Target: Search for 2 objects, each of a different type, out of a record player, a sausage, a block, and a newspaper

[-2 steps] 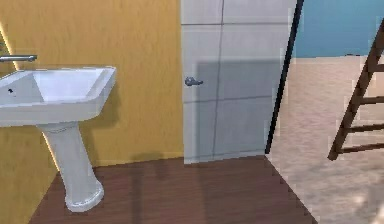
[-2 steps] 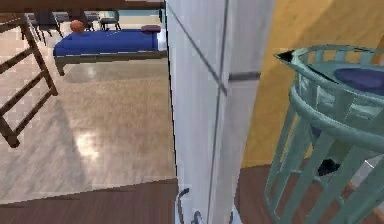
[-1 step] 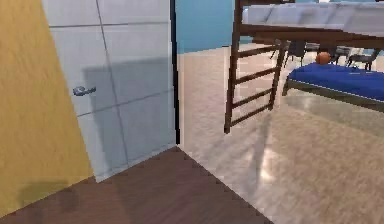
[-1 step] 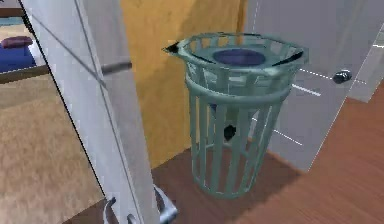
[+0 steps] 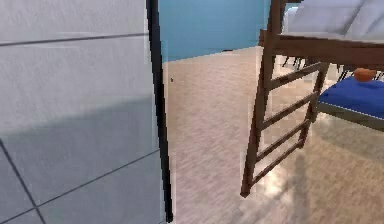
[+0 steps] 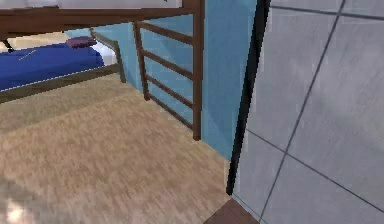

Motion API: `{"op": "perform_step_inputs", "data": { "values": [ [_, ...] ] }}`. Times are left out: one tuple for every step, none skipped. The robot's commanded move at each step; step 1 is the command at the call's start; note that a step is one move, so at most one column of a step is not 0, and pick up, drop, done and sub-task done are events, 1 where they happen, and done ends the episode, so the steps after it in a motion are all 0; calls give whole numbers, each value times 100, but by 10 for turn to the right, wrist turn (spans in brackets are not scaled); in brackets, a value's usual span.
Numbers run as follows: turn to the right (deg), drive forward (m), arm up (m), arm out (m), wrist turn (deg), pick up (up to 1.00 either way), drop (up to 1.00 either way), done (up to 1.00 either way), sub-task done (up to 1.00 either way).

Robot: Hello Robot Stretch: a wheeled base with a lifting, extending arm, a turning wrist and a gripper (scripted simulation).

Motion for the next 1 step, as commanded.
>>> {"op": "perform_step_inputs", "data": {
  "values": [
    [30,0,0,0,0,0,0,0,0]
  ]
}}
